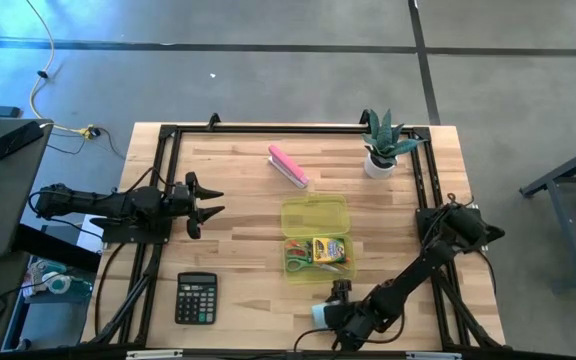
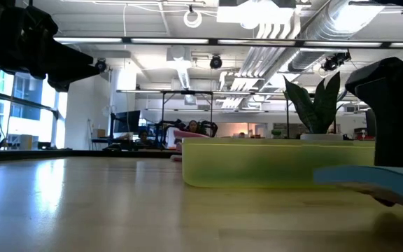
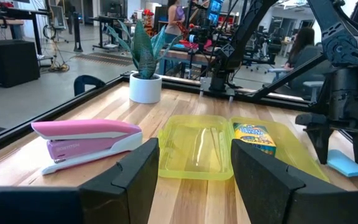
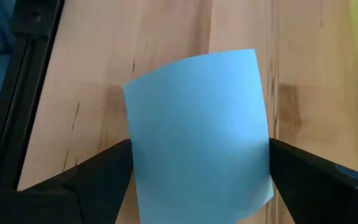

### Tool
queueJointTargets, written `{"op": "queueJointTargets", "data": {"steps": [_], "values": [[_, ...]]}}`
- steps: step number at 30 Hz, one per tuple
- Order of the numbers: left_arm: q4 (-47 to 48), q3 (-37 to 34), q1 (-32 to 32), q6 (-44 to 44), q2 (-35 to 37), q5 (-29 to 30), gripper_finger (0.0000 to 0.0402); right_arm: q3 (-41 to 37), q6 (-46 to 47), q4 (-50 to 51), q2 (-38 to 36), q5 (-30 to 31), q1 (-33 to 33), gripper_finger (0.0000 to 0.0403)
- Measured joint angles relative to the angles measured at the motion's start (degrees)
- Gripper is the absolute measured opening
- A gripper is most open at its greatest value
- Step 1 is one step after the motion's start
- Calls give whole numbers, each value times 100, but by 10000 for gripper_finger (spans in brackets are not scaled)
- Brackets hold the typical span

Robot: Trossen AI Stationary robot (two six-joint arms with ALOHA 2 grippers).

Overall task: Pack school essentials
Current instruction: Put the sticky note into the yellow supply box

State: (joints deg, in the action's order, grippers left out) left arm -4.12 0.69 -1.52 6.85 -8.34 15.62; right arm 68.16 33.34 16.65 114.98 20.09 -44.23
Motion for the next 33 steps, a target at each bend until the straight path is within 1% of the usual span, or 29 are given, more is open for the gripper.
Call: {"op": "queueJointTargets", "data": {"steps": [10,14,17,24,29,33], "values": [[1,0,0,1,-1,0,188,1,-142,-163,17,382,73,348],[2,0,0,0,-2,0,188,208,-266,185,26,565,129,348],[0,0,-2,1,-1,0,188,567,-376,685,28,769,133,348],[1,0,0,1,0,0,188,1424,-408,2316,11,1325,132,348],[0,0,-2,0,0,0,188,1750,-450,3177,9,1640,246,348],[2,0,-2,0,0,0,188,1818,-535,3631,-28,1745,377,348]]}}
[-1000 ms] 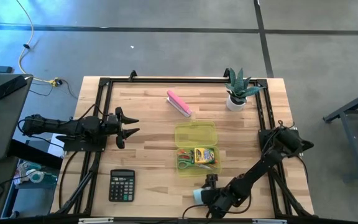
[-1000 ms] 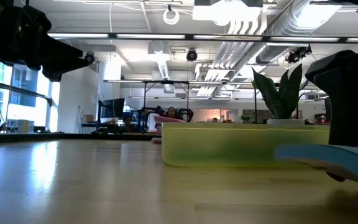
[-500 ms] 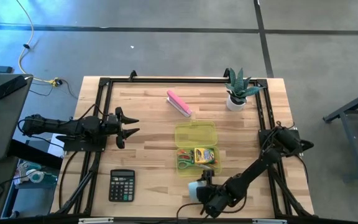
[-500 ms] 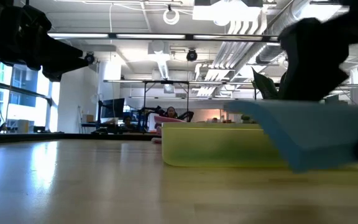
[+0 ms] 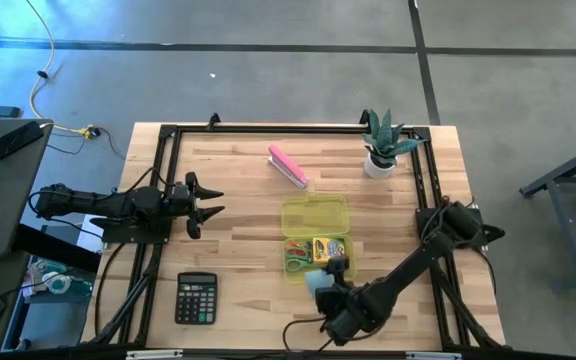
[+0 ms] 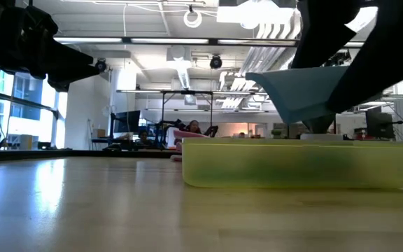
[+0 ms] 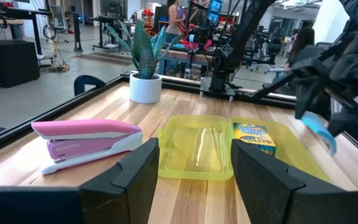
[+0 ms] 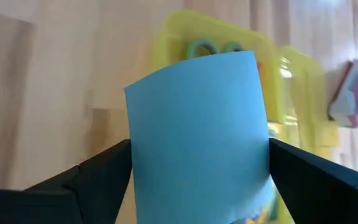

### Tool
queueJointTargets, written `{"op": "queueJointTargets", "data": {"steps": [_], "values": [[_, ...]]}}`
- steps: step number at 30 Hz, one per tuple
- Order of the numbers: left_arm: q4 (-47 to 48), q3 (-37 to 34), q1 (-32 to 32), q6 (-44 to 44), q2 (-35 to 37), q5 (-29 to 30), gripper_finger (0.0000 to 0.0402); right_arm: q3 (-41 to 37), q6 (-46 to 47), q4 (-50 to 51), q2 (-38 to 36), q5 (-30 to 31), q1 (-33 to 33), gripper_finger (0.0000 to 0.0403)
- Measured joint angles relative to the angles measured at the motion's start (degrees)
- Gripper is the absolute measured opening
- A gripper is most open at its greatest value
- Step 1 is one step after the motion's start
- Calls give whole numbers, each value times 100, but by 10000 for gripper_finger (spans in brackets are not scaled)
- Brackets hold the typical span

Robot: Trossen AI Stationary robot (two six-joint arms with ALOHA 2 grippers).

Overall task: Pack school essentials
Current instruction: Put the sticky note into the yellow supply box

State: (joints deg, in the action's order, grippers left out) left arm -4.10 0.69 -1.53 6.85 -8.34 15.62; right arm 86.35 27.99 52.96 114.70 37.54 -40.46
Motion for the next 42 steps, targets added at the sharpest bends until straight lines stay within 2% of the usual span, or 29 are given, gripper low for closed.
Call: {"op": "queueJointTargets", "data": {"steps": [6,10,14,19,25,30,42], "values": [[0,0,-1,2,0,0,188,-235,-2,207,-482,138,252,348],[0,0,0,0,0,0,188,-663,22,159,-984,89,493,348],[0,0,1,1,0,0,188,-1457,-29,-464,-1560,-387,849,348],[-1,0,2,0,-2,0,188,-2669,-286,-1966,-2330,-1350,1320,348],[-1,0,-1,0,-2,0,188,-3595,-237,-3038,-2687,-2141,1779,348],[-2,0,2,0,0,0,188,-3852,-344,-3481,-2696,-2408,1957,348],[-2,0,1,0,-1,0,188,-3862,-772,-3861,-2694,-2428,2023,351]]}}
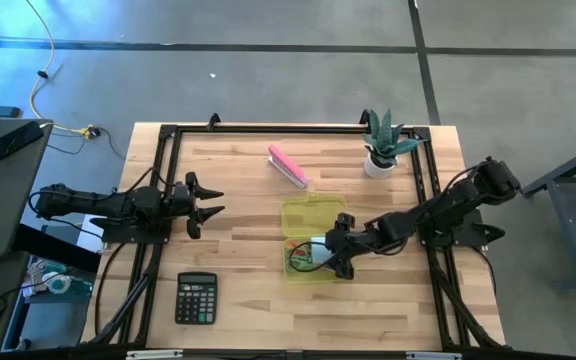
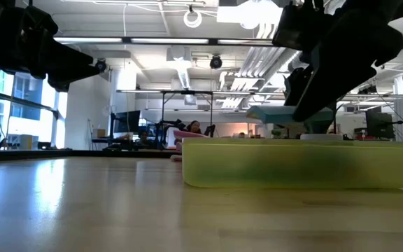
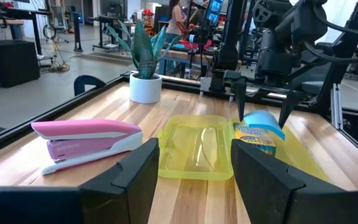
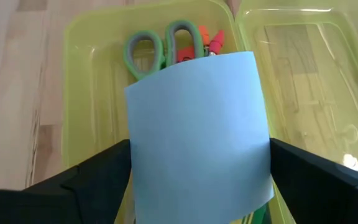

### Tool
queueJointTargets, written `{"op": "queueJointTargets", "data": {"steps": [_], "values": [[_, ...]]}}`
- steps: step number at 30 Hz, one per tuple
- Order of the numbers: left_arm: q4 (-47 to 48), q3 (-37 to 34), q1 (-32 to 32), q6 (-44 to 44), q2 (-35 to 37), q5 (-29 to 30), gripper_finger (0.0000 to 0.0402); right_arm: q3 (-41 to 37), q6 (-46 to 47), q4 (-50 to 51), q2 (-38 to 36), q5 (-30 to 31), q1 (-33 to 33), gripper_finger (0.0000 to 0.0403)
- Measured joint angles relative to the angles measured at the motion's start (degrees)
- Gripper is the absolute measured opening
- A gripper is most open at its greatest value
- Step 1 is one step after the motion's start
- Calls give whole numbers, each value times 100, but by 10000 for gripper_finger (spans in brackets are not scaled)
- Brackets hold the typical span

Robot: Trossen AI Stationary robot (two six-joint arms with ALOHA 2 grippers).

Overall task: Pack school essentials
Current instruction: Put the sticky note into the yellow supply box, then close the yellow supply box

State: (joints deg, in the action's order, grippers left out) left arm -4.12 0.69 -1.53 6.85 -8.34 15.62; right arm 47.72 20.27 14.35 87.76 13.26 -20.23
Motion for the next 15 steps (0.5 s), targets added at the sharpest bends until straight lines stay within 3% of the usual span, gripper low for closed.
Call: {"op": "queueJointTargets", "data": {"steps": [8,15], "values": [[0,0,1,1,0,0,188,0,-7,65,0,16,0,395],[0,0,-1,1,0,0,188,0,-85,83,1,154,-2,399]]}}
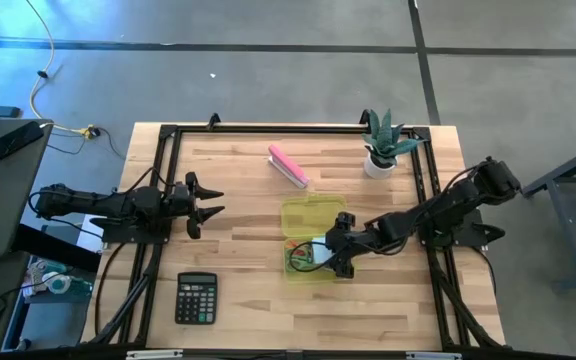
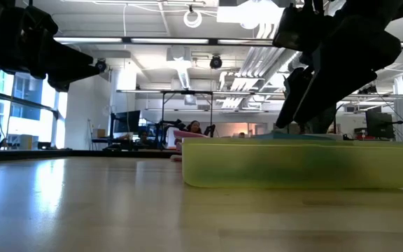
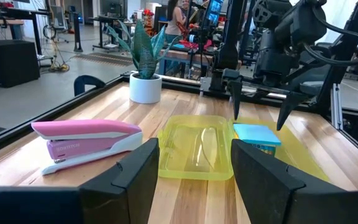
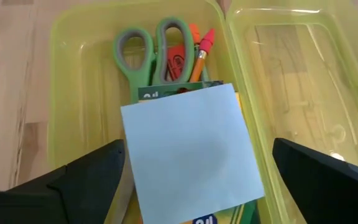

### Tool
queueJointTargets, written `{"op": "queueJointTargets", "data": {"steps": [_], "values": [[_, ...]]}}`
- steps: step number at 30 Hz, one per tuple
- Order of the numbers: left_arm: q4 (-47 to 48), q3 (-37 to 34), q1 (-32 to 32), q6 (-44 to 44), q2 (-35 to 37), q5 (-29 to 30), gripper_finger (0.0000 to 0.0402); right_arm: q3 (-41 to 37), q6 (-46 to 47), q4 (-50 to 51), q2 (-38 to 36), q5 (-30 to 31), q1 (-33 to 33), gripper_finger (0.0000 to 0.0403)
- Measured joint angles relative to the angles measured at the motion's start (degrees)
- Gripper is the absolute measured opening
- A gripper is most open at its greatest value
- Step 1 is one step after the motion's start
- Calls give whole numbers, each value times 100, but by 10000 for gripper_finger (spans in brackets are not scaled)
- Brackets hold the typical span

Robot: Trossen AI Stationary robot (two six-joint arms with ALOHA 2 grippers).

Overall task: Pack school essentials
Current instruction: Close the yellow supply box

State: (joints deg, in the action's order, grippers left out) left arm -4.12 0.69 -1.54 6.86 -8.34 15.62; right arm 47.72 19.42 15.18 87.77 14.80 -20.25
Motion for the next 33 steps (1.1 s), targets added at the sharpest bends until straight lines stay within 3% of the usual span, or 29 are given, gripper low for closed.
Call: {"op": "queueJointTargets", "data": {"steps": [6,14,23,28,33], "values": [[0,0,2,0,0,0,188,0,261,43,-115,71,7,399],[-1,0,1,1,-1,0,188,7,390,283,-895,1121,124,399],[0,0,1,0,0,0,188,9,149,769,-1749,1414,622,399],[0,0,2,-1,1,0,188,9,481,959,-2167,1342,993,399],[-1,0,2,0,0,0,188,9,968,1141,-2415,812,1289,399]]}}
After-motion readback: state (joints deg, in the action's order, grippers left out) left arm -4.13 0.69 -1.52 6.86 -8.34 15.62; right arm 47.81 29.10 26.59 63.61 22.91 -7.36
